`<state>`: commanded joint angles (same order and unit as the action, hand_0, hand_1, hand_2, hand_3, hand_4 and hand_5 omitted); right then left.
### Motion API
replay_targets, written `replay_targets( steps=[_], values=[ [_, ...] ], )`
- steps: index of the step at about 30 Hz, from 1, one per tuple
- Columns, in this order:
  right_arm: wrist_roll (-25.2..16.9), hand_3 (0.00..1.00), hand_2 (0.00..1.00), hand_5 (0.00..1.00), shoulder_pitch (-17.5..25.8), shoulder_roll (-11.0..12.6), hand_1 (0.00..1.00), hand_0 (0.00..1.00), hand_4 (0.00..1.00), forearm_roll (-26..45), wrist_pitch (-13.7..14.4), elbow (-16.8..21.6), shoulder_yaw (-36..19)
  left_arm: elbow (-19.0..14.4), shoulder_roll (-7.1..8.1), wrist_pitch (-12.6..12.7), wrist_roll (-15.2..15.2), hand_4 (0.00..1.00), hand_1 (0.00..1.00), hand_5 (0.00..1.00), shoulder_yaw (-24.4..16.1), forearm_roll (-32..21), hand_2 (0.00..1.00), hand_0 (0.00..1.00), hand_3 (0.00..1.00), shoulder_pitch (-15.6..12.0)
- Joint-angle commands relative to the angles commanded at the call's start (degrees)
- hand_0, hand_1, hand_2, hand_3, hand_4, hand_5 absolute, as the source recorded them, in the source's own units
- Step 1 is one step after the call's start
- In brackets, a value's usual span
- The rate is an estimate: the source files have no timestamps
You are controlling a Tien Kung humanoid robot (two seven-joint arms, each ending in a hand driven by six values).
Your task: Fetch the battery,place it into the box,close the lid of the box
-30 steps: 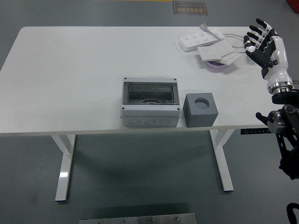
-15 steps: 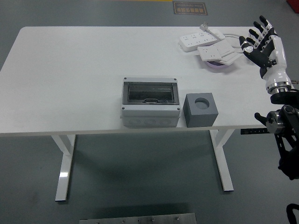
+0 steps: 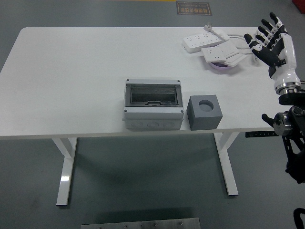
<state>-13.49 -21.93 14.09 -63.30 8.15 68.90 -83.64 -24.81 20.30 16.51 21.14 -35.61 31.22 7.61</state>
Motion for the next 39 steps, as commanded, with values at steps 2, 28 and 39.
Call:
replay_targets(
  steps=[2, 28, 39],
  values=[
    [0.1, 0.927, 0.835, 0.141, 0.1, 0.0, 0.842, 0.863, 0.866, -0.1, 0.0, 0.0, 0.0, 0.0, 0.00, 0.0, 0.1, 0.622, 0.734, 0.267, -0.1, 0.1, 0.683, 0.666, 0.603, -0.1],
    [0.8, 0.919, 0.861, 0.170, 0.5, 0.5, 0.848, 0.881, 0.889, -0.9, 0.0, 0.8, -0.9, 0.0, -0.29, -0.2, 0.4, 0.627, 0.734, 0.266, -0.3, 0.5, 0.673, 0.673, 0.605, -0.1],
    [1.0, 0.915, 0.860, 0.189, 0.7, 0.6, 0.853, 0.886, 0.897, -1.1, 0.0, 1.1, -0.8, 0.0, -0.52, -0.3, 0.4, 0.630, 0.734, 0.261, -0.2, 0.4, 0.671, 0.674, 0.606, -0.3]
  ],
)
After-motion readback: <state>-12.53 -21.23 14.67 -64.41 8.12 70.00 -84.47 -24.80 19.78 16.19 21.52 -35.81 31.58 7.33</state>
